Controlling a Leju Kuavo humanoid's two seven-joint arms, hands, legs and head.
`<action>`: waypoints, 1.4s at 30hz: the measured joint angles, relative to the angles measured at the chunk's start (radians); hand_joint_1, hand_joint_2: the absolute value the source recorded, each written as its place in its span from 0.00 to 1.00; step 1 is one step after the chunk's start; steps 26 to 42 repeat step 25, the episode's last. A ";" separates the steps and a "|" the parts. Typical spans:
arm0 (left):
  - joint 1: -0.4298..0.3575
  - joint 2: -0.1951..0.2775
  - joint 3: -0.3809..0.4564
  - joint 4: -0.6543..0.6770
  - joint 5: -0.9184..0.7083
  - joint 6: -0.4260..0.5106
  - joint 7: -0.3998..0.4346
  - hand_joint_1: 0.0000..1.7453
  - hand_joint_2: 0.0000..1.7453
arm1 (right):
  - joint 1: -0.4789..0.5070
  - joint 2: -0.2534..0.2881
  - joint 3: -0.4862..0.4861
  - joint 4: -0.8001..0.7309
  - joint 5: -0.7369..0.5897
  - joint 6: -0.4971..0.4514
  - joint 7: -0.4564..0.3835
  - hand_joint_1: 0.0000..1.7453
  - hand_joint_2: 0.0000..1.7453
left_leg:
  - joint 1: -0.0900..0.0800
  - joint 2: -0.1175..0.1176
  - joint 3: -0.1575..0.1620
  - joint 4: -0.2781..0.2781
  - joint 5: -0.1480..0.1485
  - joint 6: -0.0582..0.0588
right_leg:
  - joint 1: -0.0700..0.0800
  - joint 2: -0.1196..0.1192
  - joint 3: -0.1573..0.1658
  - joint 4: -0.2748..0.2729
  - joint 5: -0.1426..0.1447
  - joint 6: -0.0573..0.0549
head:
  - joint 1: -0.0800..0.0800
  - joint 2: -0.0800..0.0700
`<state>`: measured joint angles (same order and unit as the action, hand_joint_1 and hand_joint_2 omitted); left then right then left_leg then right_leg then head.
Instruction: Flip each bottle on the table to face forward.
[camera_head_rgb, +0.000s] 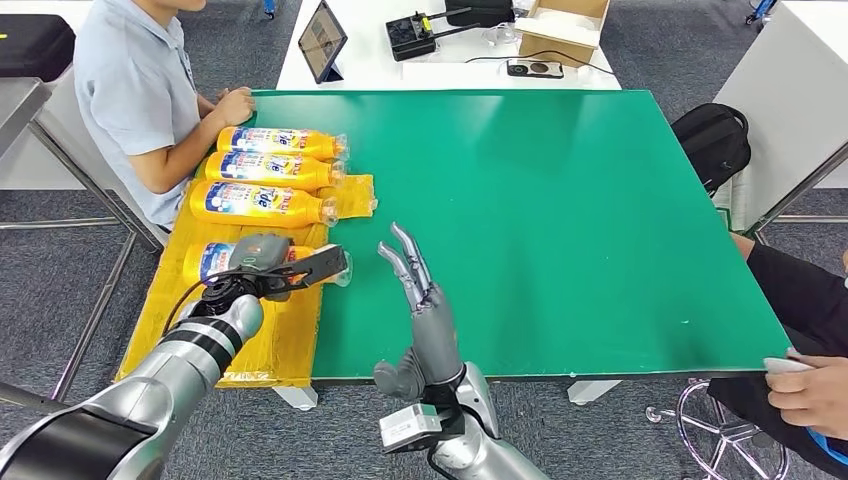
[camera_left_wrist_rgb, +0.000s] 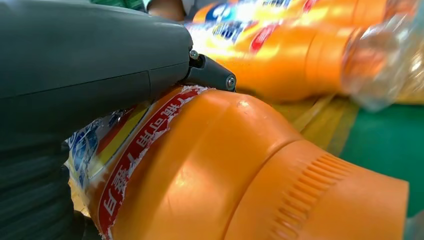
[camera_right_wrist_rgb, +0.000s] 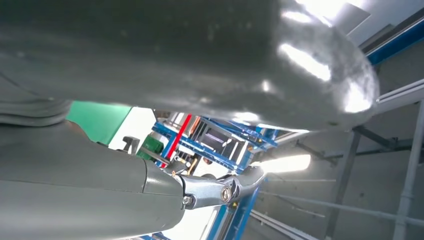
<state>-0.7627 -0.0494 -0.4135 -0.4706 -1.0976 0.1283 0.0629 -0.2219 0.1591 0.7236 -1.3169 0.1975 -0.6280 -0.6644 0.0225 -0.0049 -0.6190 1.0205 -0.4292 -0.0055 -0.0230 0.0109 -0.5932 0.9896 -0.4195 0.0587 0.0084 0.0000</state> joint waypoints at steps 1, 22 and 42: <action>-0.001 0.000 0.000 0.009 0.004 -0.002 0.001 0.86 1.00 | 0.001 0.000 0.000 0.000 0.000 0.003 0.000 0.00 0.00 | 0.000 0.000 0.000 0.000 0.000 0.000 | 0.000 0.000 0.000 0.000 0.000 0.000 | 0.000 0.000; 0.039 -0.015 0.209 0.012 0.438 -0.349 -0.465 0.00 1.00 | -0.001 -0.007 0.019 -0.005 -0.066 0.051 0.000 0.00 0.00 | 0.000 0.000 0.001 0.000 0.000 0.000 | 0.000 0.000 0.002 0.000 0.000 0.000 | 0.000 0.000; 0.070 -0.018 0.227 -0.021 0.479 -0.292 -0.504 0.00 1.00 | 0.000 -0.009 0.023 -0.009 -0.059 0.033 0.000 0.00 0.00 | 0.000 0.000 0.001 0.000 0.000 0.000 | 0.000 0.000 0.002 0.000 0.000 0.000 | 0.000 0.000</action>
